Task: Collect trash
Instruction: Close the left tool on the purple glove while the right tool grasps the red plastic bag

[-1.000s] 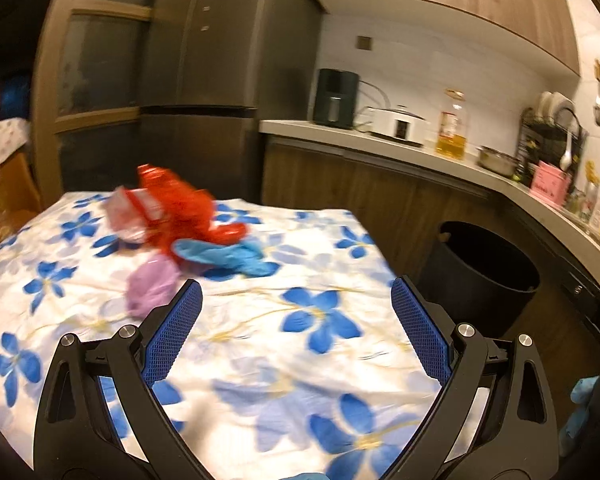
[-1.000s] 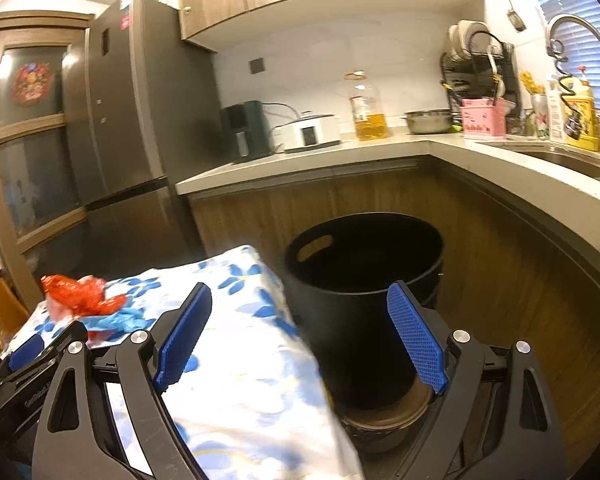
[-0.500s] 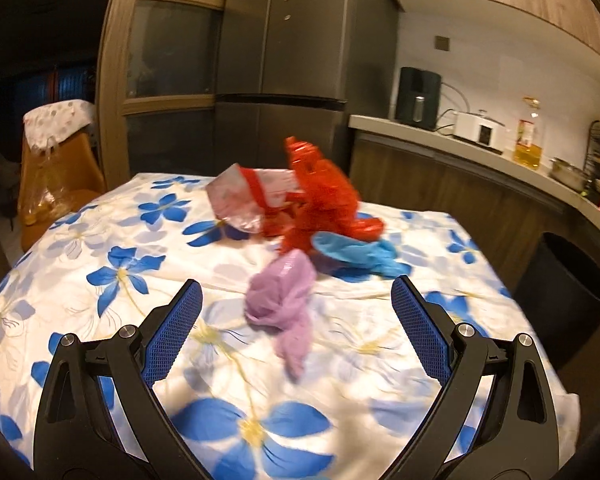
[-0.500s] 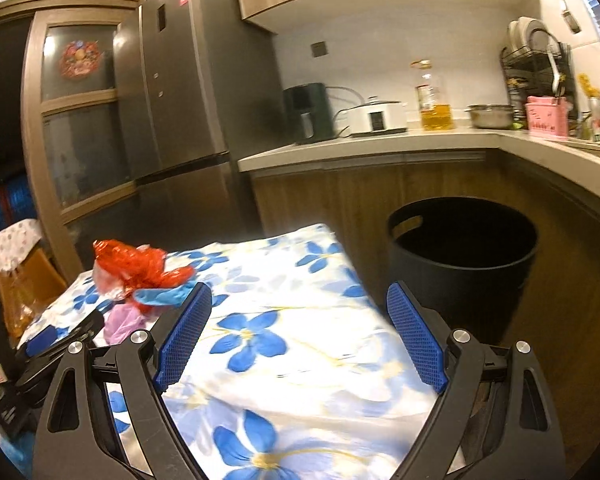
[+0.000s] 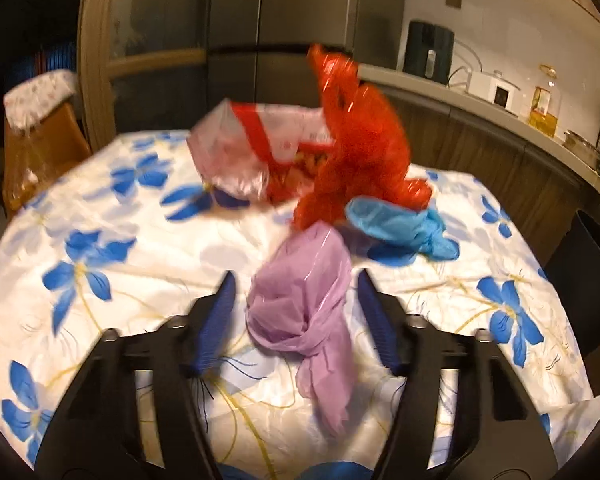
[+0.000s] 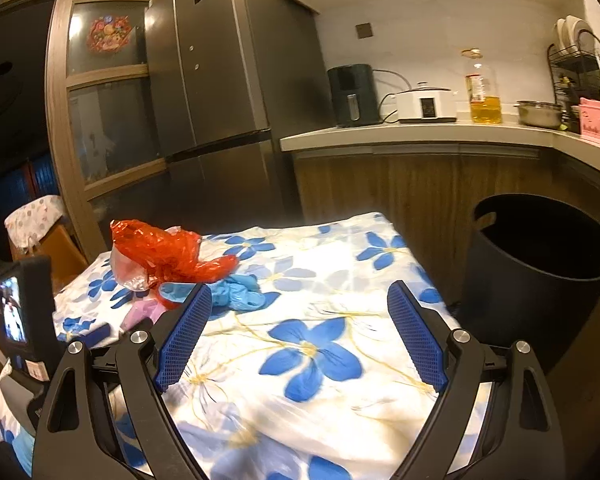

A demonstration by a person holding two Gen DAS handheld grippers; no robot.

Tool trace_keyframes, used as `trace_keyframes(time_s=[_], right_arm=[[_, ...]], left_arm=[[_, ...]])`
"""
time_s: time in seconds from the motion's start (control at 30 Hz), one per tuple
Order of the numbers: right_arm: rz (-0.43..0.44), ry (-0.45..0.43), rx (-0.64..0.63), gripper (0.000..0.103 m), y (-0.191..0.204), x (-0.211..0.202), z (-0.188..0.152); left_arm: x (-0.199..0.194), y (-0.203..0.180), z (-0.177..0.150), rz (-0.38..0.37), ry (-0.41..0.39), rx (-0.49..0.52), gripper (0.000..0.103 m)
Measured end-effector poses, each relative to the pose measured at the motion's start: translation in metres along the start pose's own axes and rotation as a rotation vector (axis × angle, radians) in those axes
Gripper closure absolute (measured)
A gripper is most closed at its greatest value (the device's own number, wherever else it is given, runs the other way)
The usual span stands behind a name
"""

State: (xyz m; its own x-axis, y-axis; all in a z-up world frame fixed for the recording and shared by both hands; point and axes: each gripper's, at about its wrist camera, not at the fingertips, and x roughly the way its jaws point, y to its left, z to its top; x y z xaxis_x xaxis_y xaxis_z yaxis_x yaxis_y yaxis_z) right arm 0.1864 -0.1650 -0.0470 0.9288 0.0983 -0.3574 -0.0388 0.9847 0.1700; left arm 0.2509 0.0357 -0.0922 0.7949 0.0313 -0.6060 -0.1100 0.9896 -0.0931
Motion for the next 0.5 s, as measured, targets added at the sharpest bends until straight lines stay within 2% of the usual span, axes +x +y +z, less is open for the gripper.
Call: trace_keyframes(time_s=[0.07, 0.17, 0.27, 0.5], right_arm=[[0.017, 0.013, -0.003, 0.017, 0.006, 0.010, 0.001], [0.040, 0.030, -0.009, 0.017, 0.016, 0.022, 0.002], [0.079, 0.047, -0.017, 0.017, 0.031, 0.036, 0.002], [0.154, 0.056, -0.076, 0.017, 0.074, 0.063, 0.005]], left_arm=[[0.004, 0.005, -0.002, -0.030, 0.017, -0.020, 0.073], [0.002, 0.015, -0.003, -0.084, 0.019, -0.057, 0.088], [-0.007, 0.025, -0.005, -0.147, 0.013, -0.084, 0.094], [-0.046, 0.056, -0.001, -0.099, -0.080, -0.110, 0.095]])
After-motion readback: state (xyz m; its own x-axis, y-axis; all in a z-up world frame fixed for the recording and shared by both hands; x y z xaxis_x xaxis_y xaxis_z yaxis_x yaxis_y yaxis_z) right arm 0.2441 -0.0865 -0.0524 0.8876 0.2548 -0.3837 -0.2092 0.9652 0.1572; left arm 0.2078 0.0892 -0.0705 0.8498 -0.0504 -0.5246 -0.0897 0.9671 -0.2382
